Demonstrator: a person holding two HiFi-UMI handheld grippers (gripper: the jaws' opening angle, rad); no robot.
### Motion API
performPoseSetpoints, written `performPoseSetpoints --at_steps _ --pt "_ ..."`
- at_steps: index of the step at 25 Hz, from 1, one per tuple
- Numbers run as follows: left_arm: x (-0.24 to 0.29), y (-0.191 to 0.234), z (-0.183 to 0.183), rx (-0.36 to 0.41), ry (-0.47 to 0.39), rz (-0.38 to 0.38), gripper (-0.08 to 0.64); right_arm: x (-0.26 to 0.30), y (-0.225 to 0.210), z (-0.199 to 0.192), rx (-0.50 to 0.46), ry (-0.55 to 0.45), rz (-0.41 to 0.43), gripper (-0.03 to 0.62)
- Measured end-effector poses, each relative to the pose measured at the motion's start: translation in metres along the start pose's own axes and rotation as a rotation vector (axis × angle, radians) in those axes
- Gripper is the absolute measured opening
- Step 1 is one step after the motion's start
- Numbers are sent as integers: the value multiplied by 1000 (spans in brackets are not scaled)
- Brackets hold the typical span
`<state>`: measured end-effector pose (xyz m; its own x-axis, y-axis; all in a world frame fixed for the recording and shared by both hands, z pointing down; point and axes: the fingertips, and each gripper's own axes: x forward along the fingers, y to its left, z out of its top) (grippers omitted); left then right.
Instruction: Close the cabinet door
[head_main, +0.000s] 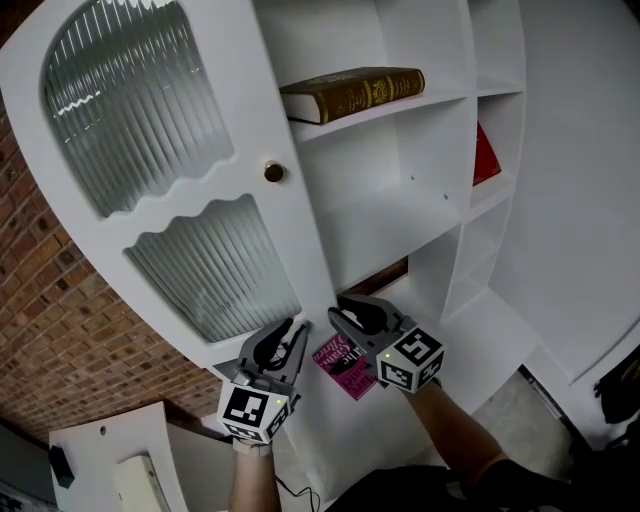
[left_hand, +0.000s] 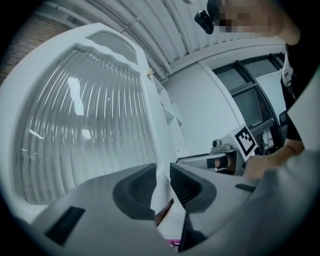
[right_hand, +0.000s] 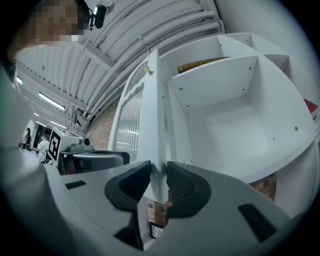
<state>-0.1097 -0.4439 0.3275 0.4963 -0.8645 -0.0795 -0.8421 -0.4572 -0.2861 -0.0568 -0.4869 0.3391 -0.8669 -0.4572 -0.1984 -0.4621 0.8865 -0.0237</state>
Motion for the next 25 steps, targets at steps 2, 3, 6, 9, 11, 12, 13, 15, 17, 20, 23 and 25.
performPoseSetpoints --at_steps 2,3,6,9,11,12,13,15,17,20,23,25 --pt "2 3 -1 -5 3 9 91 5 -4 -1 1 3 2 109" --pt "4 5 -1 -7 8 14 89 7 -5 -1 2 6 3 109" --pt "7 8 -3 -5 22 24 89 14 -10 -2 -4 13 5 109" --pt "11 11 -4 -6 34 33 87 20 -15 -4 -8 16 9 109" --pt "13 14 -5 -6 34 36 86 24 -18 -4 -6 15 13 107" --pt "14 15 -6 -6 33 38 84 27 -19 -5 -6 14 16 107" --pt "15 16 -6 -8 33 39 84 29 -21 -5 -4 14 19 107" --pt "17 20 -7 -18 33 39 84 34 -24 -6 -1 13 22 107" --pt "18 23 -6 -35 31 38 79 37 -26 -7 2 13 29 106" --pt "19 22 -7 -54 22 19 62 38 -26 -7 11 4 46 106" --pt "21 20 -8 -63 14 10 57 39 -25 -7 17 -4 55 107" --pt "22 20 -7 -66 14 13 55 39 -25 -7 16 -5 55 107"
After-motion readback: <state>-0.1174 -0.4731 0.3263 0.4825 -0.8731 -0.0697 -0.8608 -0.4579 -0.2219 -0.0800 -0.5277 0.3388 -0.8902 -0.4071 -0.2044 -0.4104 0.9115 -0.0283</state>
